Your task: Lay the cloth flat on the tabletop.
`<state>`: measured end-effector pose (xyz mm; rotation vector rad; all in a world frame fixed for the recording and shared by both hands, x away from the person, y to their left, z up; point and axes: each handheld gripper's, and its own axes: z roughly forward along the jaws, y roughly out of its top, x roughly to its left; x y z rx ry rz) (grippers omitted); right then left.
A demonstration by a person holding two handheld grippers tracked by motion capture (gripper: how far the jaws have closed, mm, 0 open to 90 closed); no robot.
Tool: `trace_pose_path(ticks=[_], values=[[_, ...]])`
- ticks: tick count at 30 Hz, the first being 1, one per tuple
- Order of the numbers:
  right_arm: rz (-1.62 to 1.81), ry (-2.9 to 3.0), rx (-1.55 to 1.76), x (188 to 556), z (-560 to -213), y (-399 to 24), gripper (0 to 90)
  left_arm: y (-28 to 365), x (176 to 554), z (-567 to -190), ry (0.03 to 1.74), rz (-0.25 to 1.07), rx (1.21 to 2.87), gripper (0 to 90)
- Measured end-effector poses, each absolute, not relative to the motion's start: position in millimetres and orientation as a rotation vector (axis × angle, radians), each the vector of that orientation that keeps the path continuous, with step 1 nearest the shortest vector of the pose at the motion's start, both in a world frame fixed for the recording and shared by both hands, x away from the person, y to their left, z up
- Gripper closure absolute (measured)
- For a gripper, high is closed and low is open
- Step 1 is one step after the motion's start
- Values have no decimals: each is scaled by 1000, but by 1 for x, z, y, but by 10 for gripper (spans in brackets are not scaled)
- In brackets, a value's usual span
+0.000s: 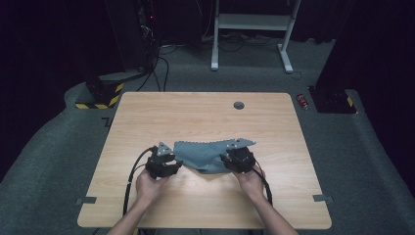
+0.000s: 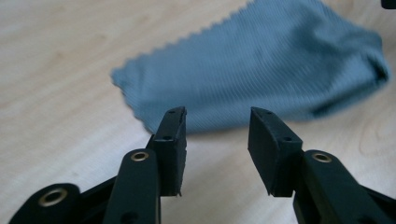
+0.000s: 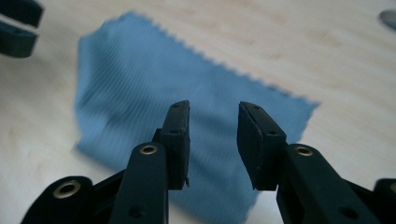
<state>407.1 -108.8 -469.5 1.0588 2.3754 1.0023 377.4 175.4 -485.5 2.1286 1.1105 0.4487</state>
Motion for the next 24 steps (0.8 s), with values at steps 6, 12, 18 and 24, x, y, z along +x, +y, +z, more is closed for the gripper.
trace_pose_path(ticks=[6,12,18,24], values=[[976,2421,1004,378,-490,-117,589,163,373,-496,1091,436,2164,541],[859,2482,874,367,-497,-97,566,143,388,-499,1063,483,2211,509],[859,2503,868,384,-501,-91,863,134,400,-505,1056,493,2249,517],[939,2481,926,397,-487,-96,894,130,411,-501,1045,491,2286,670]])
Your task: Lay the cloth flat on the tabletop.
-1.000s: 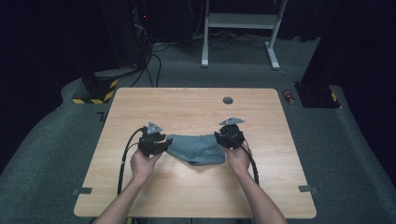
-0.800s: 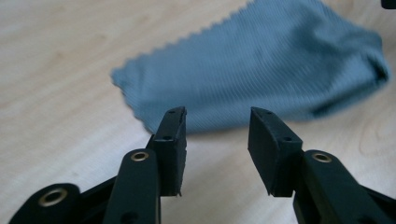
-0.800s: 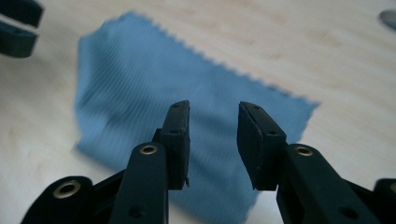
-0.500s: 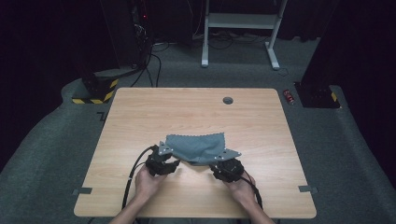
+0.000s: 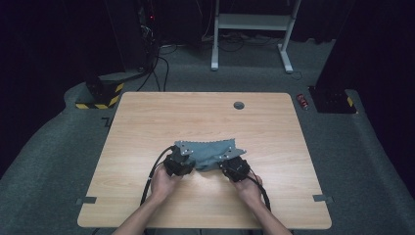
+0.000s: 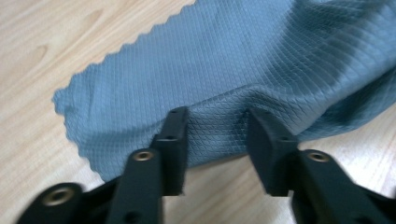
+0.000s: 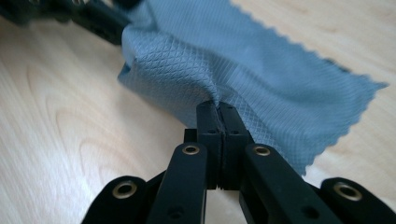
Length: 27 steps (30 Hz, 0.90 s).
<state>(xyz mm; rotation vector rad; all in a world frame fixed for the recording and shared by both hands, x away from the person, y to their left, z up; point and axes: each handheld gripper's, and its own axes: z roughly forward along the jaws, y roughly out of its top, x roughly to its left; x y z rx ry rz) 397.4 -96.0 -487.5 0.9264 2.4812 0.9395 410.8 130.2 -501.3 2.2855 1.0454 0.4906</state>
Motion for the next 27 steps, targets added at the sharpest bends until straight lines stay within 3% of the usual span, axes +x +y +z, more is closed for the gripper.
trace_pose_path(ticks=[2,3,4,9,12,16,19,21,27], values=[[967,2467,958,404,-481,-98,892,129,415,-499,1040,475,2304,765],[981,2458,978,408,-478,-99,891,129,418,-497,1032,482,2309,765],[994,2446,1021,418,-473,-100,890,133,422,-493,1050,474,2273,880],[1009,2433,1110,436,-468,-102,889,147,435,-484,1140,472,2174,900],[977,2432,1186,456,-471,-96,887,152,431,-479,1172,459,2123,784],[905,2427,1217,471,-479,-88,877,145,411,-476,1082,483,2152,692],[821,2410,1287,484,-490,-81,781,137,405,-480,1041,489,2217,645],[848,2400,1286,482,-489,-81,739,134,408,-484,1038,510,2241,619],[1002,2415,1108,450,-468,-90,733,121,420,-496,1084,495,2219,556]])
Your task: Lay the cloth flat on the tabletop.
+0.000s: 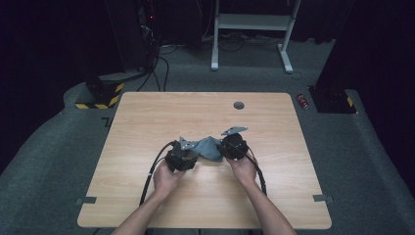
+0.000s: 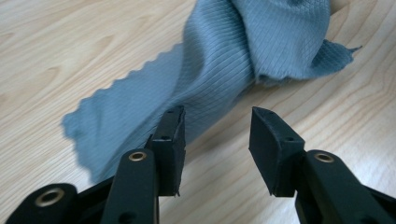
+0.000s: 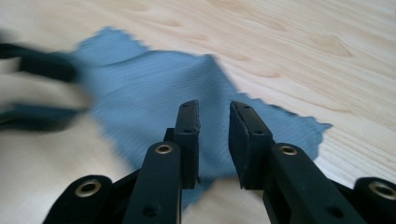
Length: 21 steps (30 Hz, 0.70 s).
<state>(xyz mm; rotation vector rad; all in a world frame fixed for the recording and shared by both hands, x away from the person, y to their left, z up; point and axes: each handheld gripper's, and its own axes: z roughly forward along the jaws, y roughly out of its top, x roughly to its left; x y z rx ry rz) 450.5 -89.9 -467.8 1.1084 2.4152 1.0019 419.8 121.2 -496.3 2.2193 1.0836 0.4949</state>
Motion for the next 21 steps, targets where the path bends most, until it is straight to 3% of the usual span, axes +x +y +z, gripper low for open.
trace_pose_path(ticks=[9,10,11,12,13,21], values=[[900,2536,908,420,-489,-74,623,103,430,-501,1092,488,2243,518],[875,2549,903,421,-492,-71,640,102,431,-500,1090,490,2242,512],[855,2561,898,423,-495,-69,714,103,431,-498,1085,489,2242,507],[805,2561,896,426,-499,-68,863,103,430,-497,1089,486,2231,502],[816,2554,920,428,-499,-70,894,104,428,-494,1082,483,2232,498],[1017,2453,1010,428,-469,-96,899,98,414,-486,1009,485,2229,518]])
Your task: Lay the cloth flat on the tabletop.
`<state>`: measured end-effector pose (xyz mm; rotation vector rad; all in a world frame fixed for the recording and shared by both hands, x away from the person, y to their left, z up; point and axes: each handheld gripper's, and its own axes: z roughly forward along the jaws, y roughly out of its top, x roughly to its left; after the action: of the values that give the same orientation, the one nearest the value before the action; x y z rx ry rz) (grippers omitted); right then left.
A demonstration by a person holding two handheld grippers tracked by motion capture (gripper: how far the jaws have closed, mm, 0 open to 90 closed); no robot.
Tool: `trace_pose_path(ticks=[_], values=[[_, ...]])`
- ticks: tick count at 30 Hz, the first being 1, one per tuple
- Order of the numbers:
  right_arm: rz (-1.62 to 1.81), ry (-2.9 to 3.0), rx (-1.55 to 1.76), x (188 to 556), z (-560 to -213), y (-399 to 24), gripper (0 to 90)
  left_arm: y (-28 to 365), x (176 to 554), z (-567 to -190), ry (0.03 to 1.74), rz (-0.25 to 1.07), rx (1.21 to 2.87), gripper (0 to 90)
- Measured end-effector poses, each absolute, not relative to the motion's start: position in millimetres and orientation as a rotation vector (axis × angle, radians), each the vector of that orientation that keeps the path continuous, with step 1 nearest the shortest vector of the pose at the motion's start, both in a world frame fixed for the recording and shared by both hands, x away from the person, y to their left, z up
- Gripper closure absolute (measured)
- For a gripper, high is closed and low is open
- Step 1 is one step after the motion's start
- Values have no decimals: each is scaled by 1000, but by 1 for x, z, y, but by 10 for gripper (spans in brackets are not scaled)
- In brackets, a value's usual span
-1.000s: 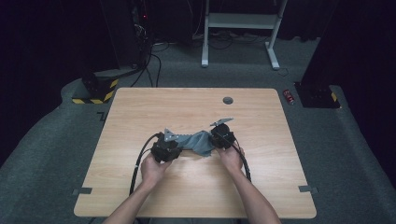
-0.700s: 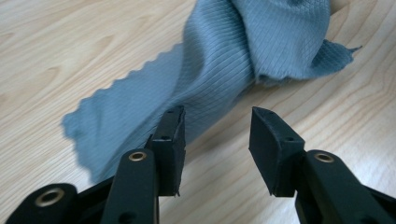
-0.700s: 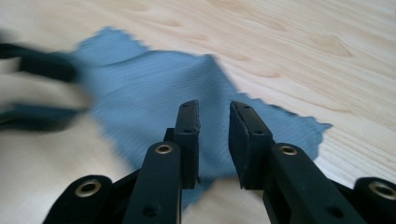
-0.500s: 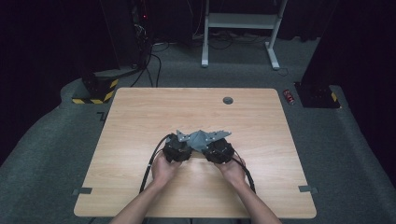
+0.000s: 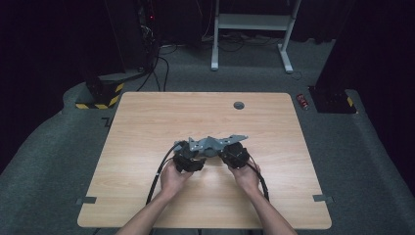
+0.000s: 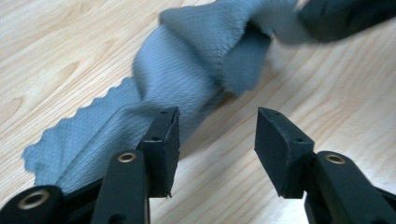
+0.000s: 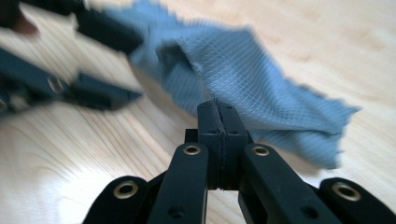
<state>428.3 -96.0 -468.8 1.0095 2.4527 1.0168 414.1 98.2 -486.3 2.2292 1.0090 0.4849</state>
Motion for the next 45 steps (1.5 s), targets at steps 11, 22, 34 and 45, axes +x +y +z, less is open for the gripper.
trace_pose_path(ticks=[11,22,34,45], values=[[1109,2401,987,414,-437,-108,899,73,423,-489,1038,459,2223,620],[1058,2386,977,407,-438,-126,899,93,405,-453,869,409,2250,885],[1002,2421,1002,387,-458,-141,898,96,377,-473,846,328,2309,696],[1012,2379,1085,401,-460,-153,898,115,365,-506,992,414,2307,530]])
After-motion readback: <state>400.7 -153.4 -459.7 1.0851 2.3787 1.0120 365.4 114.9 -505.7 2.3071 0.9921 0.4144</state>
